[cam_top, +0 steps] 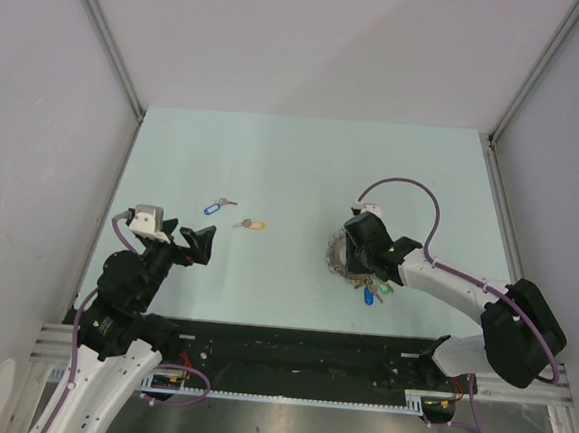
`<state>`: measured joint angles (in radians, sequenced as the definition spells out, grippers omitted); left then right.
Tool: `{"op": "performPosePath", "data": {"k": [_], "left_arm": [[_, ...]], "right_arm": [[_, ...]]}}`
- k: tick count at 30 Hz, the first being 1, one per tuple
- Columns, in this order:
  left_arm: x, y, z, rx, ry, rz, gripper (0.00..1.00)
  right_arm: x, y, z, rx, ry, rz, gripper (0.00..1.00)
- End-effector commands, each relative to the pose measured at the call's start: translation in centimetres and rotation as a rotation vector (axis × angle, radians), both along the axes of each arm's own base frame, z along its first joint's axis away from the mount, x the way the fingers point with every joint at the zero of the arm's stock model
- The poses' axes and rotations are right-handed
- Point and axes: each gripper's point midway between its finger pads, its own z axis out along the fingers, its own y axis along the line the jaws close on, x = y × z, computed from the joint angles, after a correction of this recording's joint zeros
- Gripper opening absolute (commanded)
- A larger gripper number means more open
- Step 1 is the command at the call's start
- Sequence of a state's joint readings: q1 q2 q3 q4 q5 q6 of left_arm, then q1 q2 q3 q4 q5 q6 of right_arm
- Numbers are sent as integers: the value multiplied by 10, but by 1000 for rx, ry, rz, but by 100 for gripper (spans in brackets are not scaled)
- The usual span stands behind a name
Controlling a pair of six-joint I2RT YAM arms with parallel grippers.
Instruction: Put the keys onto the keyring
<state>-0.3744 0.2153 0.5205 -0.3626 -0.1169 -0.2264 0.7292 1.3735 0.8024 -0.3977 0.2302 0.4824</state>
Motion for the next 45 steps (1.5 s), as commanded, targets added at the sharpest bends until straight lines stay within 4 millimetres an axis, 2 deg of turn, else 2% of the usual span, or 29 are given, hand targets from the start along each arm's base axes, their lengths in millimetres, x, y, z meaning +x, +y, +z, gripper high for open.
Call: {"op": "performPosePath", "data": {"k": [1, 10, 27, 32, 33, 38, 43, 45], "left_arm": [[-4, -1, 22, 7, -58, -23, 100], [-4, -1, 22, 6, -59, -24, 100], [-3, -1, 19, 10, -49, -23, 100], [-3, -2, 19, 11, -46, -26, 100], [-3, -2, 20, 12, -48, -26, 100], [-2, -3, 17, 11, -42, -29, 100], [0, -15, 13, 23, -28, -94, 100], [2, -23, 8, 33, -8, -134, 100]], "right_arm": [[-12, 1, -12, 113, 76, -66, 31], [-13, -5, -28, 120, 116, -100, 28], [-19, -10, -45, 102, 151, -98, 25], [-18, -11, -44, 100, 141, -97, 17], [-19, -11, -43, 99, 141, -96, 13], [-14, -11, -25, 123, 85, -80, 0], [-6, -11, 8, 137, -35, -26, 0], [0, -13, 29, 132, -124, 6, 0]]}}
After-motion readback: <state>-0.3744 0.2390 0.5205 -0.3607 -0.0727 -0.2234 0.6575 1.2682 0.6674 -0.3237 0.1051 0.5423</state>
